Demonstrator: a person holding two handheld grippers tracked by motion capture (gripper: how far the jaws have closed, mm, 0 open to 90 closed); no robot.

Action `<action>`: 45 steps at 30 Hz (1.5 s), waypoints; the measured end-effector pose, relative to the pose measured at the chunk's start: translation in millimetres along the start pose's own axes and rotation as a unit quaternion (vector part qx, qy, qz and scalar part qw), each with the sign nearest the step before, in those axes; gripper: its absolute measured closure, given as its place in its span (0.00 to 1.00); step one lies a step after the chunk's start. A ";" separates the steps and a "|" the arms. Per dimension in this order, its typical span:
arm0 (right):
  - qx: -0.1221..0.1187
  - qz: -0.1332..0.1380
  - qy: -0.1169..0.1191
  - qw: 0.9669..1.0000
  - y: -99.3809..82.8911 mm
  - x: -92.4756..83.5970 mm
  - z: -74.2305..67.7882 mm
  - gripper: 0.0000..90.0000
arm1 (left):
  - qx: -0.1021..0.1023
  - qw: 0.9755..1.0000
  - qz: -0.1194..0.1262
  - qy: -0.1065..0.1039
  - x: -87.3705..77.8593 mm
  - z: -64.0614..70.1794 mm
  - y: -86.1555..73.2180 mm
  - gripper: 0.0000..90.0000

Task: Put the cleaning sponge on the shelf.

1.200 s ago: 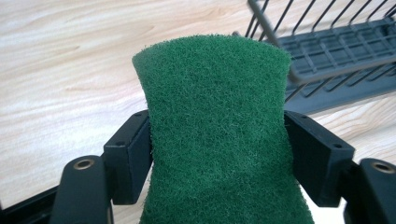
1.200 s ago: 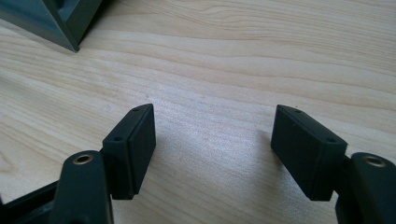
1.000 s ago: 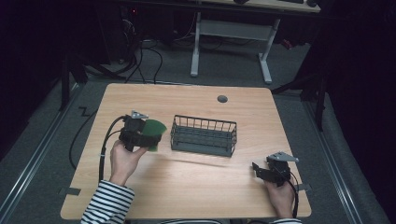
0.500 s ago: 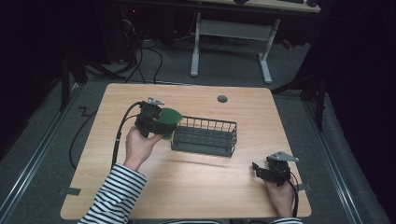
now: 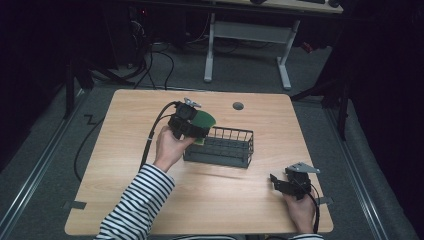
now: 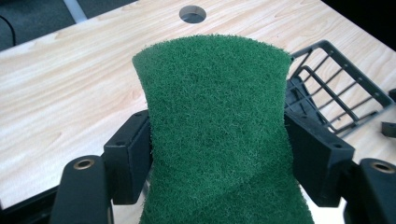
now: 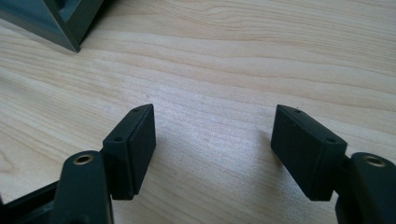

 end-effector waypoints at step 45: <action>-0.002 -0.001 -0.001 1.000 -0.6 -0.4 -0.6 0.34 | 0.021 0.999 -0.027 0.018 54.4 7.6 -4.3 0.32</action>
Point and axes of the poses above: each handheld gripper's, and its own axes: x roughly forward along the jaws, y roughly out of its top, z roughly to its right, the point moved 7 cm from there along x, roughly forward along the jaws, and after that the axes turned 6 degrees about -z, right-handed, at the moved point
